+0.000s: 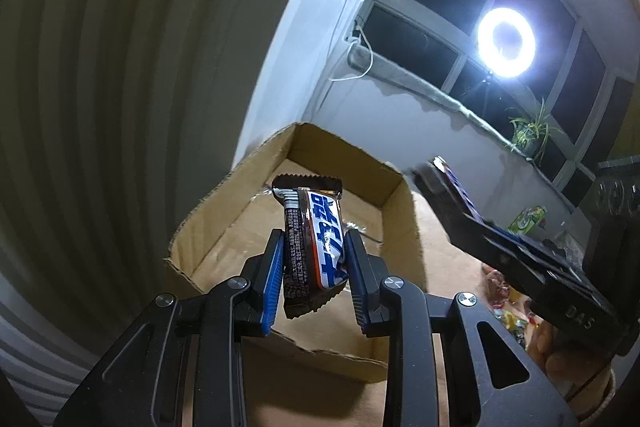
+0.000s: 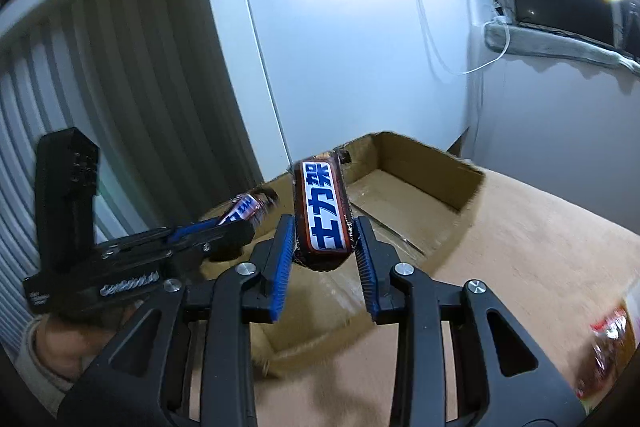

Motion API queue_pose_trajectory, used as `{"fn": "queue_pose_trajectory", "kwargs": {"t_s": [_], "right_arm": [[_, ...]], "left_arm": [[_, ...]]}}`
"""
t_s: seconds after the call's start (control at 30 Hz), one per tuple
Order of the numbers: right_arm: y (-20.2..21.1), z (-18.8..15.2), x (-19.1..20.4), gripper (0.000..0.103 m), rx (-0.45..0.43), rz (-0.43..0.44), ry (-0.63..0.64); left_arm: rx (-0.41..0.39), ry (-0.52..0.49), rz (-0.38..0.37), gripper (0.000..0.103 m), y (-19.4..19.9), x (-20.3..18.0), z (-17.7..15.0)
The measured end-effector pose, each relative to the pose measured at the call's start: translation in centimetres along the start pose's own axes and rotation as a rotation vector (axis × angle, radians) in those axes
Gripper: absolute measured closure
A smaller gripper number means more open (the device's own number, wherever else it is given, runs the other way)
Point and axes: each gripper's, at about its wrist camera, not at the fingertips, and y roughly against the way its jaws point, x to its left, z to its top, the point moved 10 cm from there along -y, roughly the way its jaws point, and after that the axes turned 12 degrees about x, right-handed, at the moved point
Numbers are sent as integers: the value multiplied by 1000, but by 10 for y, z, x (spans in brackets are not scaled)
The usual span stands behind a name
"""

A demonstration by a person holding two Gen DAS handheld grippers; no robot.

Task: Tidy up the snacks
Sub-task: 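Open the left gripper to drop the Snickers bar into the box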

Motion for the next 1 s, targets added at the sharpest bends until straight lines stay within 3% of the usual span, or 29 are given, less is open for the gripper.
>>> {"fn": "queue_pose_trajectory", "kwargs": {"t_s": [0.07,0.17,0.23,0.4,0.53,0.67,0.8,1.0], "right_arm": [[-7,-4,-5,55,8,-51,6],[0,-16,-9,49,-12,-89,-10],[8,-27,-15,38,-22,-112,-28],[35,-48,-14,24,-66,-177,-25],[60,-55,-13,7,-131,-237,-32],[75,-69,-13,4,-135,-242,-64],[88,-90,-15,4,-141,-235,-87],[115,-126,-30,4,-146,-306,-91]], "left_arm": [[9,9,25,66,-4,6,0],[-3,30,34,42,2,15,-3],[-28,23,35,34,9,13,-4],[-39,19,56,32,14,8,-6],[-33,15,58,32,16,2,-9],[-44,-1,55,26,22,-8,-14],[-42,-26,49,26,24,-24,-18],[-19,-88,24,25,16,-61,-29]]}}
